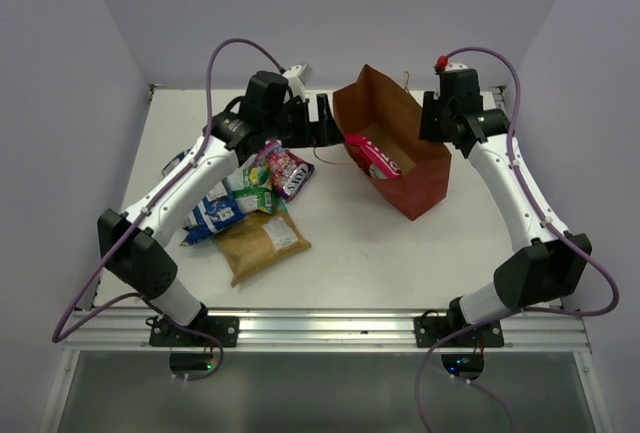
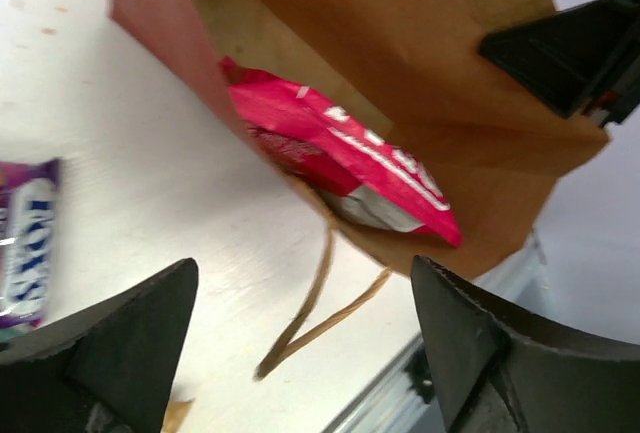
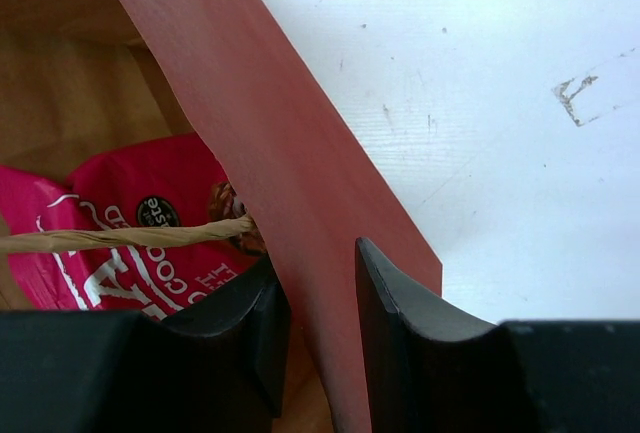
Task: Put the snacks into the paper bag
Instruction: Adjust the paper bag at the center of the board, then move the snack to the center of the board.
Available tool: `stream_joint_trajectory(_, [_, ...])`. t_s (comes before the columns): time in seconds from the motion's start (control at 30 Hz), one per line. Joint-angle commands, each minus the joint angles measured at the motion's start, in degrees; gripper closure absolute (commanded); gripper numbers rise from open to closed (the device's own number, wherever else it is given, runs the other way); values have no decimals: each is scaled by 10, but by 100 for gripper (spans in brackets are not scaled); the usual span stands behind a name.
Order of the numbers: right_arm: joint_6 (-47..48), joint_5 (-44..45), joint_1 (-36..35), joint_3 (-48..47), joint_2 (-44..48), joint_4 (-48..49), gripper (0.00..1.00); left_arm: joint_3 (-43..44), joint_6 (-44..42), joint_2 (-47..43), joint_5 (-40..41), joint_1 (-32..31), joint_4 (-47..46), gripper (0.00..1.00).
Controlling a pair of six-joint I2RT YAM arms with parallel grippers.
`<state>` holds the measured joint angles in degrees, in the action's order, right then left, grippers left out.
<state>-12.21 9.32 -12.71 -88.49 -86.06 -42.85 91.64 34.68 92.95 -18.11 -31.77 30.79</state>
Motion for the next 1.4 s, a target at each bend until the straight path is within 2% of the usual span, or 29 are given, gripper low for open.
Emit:
stream_joint_trajectory(0.0, [10, 14, 8, -18, 4, 8, 65, 28, -54, -52, 89, 15, 46, 7])
stream_joint_trajectory(0.13, [10, 12, 15, -16, 3, 9, 66, -12, -96, -109, 224, 28, 86, 6])
stream_joint_trajectory(0.33, [8, 2, 17, -11, 0, 16, 66, -172, -162, -189, 383, 29, 127, 7])
stream_joint_trajectory(0.43, [5, -5, 19, -8, 1, 20, 66, -251, -166, -210, 424, 29, 149, 7])
stream_joint_trajectory(0.63, [4, -9, 19, -6, 0, 22, 66, -359, -114, -238, 432, 29, 154, 8])
stream_joint_trajectory(0.77, [3, -11, 21, -5, -1, 22, 66, -356, -109, -232, 443, 28, 161, 9])
stream_joint_trajectory(0.97, [3, -15, 23, -1, 1, 25, 66, -345, -81, -173, 463, 28, 197, 9])
stream_joint_trajectory(1.1, [3, -19, 23, 1, 0, 29, 66, -349, -76, -136, 468, 28, 186, 11])
stream_joint_trajectory(1.27, [3, -21, 25, 3, -1, 29, 66, -355, -87, -109, 471, 25, 148, 20])
stream_joint_trajectory(1.37, [3, -24, 26, 4, -2, 29, 66, -343, -99, -87, 470, 25, 120, 33])
